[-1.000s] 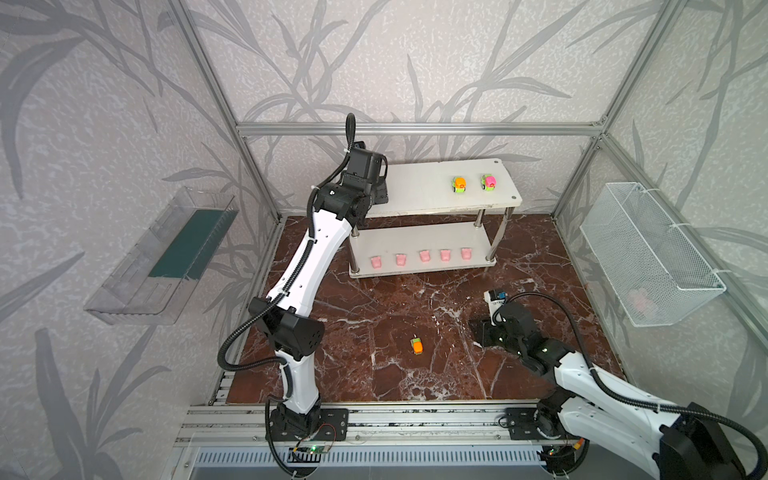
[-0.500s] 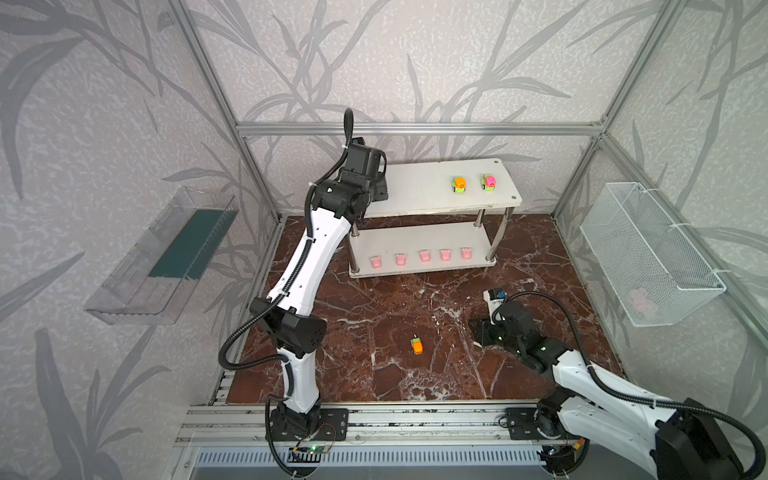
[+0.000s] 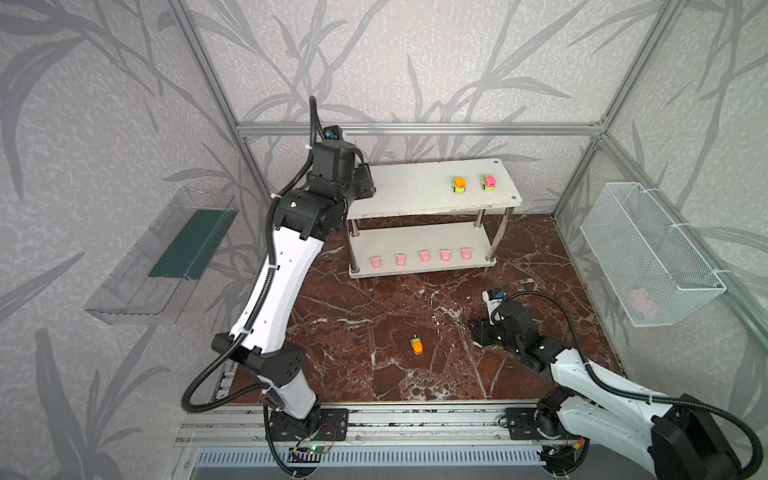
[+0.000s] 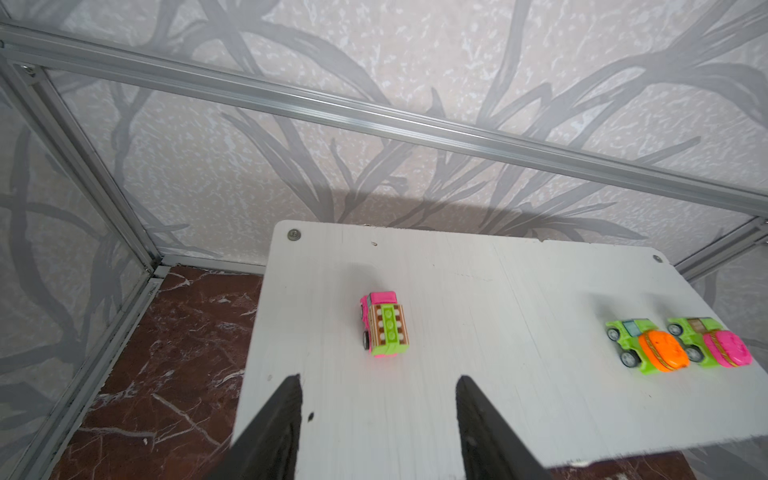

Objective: Place and organize the plastic toys onto the shelf
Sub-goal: 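Lower the pink-topped truck onto the top shelf end nearest the left gripper, then open the left gripper and move it back down toward the orange-topped truck on the floor, then lower the left gripper and close it on the orange-topped green truck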

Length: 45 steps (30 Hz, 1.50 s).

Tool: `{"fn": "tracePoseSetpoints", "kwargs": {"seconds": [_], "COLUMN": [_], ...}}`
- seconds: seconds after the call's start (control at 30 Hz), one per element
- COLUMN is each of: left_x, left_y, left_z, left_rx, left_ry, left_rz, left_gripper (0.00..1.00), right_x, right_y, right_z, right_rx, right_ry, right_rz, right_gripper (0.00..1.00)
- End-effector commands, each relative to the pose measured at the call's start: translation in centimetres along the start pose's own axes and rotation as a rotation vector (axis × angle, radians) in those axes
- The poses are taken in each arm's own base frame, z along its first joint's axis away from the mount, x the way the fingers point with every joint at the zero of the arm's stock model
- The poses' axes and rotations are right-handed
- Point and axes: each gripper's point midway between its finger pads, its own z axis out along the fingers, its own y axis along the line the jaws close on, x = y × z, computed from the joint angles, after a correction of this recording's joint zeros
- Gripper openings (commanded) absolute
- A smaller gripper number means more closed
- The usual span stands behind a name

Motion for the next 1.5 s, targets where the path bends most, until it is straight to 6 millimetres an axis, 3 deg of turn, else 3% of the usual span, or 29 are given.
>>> {"fn": "tracePoseSetpoints", "kwargs": {"seconds": [0.0,0.13,0.27,0.67,0.87,1.17,1.47], "left_x": [-0.7,2.3,7.7,26.8,34.2,42.0,46.5], "left_y": [-0.3,-0.4,-1.1,-2.6,-3.9,-6.1,-6.9], "left_z": [-4.3,-7.3,-8.9,-7.6,-7.0,-6.9,-6.2], "left_rx": [0.053,0.070,0.137,0.190,0.173,0.158,0.126], "left_ry": [-0.087,-0.090,-0.019,0.330,0.478,0.688,0.808], "left_rz": [-0.032,-0.018,-0.039,-0.089,-0.066,0.017,-0.003], "left_gripper": [0.58,0.59,0.59,0.60,0.62,0.62,0.61], "right_x": [-0.6,-0.6,-0.4,-0.3,-0.5,0.4,1.0], "right_y": [0.4,0.5,0.3,-0.2,-0.2,-0.5,-0.7], "right_z": [0.1,0.2,0.1,-1.0,-1.3,-1.7,-2.0], "right_rx": [-0.017,-0.019,-0.010,0.016,0.010,0.004,-0.003], "right_ry": [-0.009,-0.002,0.005,-0.007,-0.020,-0.028,-0.035], "right_rz": [0.004,0.004,0.002,-0.003,0.010,0.026,0.022], "right_gripper": [0.48,0.48,0.48,0.47,0.47,0.47,0.47]}}
